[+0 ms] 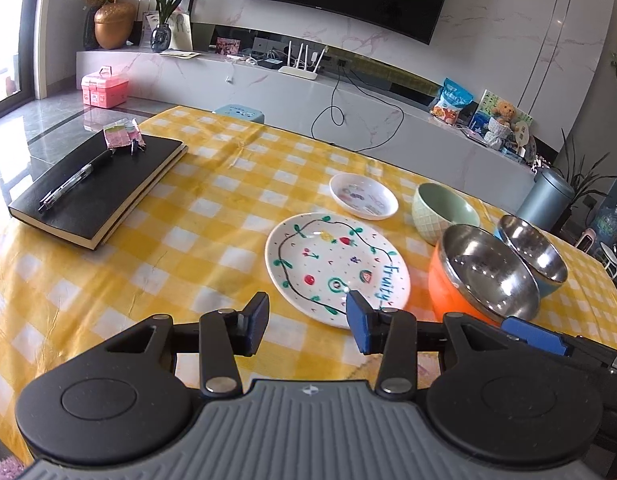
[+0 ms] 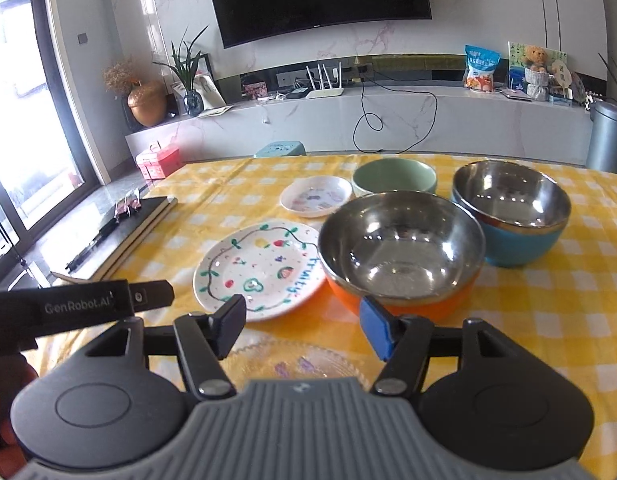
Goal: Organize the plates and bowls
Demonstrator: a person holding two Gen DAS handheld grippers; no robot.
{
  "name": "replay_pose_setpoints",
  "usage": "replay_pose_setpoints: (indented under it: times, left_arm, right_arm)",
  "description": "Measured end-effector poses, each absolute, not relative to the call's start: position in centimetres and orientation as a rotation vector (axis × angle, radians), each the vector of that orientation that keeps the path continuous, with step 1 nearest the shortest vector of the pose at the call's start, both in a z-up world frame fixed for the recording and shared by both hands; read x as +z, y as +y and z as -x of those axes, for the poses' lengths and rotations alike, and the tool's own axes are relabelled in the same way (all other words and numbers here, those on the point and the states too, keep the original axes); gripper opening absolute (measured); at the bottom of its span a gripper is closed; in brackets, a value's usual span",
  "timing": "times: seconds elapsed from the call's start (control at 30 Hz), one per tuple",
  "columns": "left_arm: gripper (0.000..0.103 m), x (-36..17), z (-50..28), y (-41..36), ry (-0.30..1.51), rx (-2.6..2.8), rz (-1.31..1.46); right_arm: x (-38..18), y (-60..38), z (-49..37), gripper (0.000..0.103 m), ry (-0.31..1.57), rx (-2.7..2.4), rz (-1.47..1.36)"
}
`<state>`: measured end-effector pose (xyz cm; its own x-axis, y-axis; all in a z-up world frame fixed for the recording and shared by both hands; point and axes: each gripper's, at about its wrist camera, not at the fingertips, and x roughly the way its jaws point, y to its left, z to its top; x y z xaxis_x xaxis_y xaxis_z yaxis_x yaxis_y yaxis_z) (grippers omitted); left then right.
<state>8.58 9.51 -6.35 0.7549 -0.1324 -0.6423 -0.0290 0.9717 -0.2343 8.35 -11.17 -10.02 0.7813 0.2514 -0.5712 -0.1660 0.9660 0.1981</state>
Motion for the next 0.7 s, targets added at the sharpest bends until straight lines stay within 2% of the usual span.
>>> replay_pose_setpoints:
  times: [0.07,0.17,0.6,0.7]
  left_arm:
    - [0.049,-6.7,-9.1,10.0,0.713,-0.051,0.256]
    - [0.049,-7.3,-9.8,10.5,0.711,-0.049,0.277]
    - [0.049,-9.7,-14.0,11.7,0.733,-0.058,0.322]
    - [0.046,-10.3,-15.1,11.8,0.742,-0.052,0.321]
  right_arm:
    - [-10.2,-10.8,-9.0,0.062,0.636,0.213,-0.156]
    - [-10.9,-10.5,-10.2,0.054,0.656,0.210,-0.212]
    - [-14.0,-9.4,-14.1,0.036,0.726,0.120,-0.333]
    - [-14.8,-9.4,-14.8,0.032,0.756,0.099,-0.361]
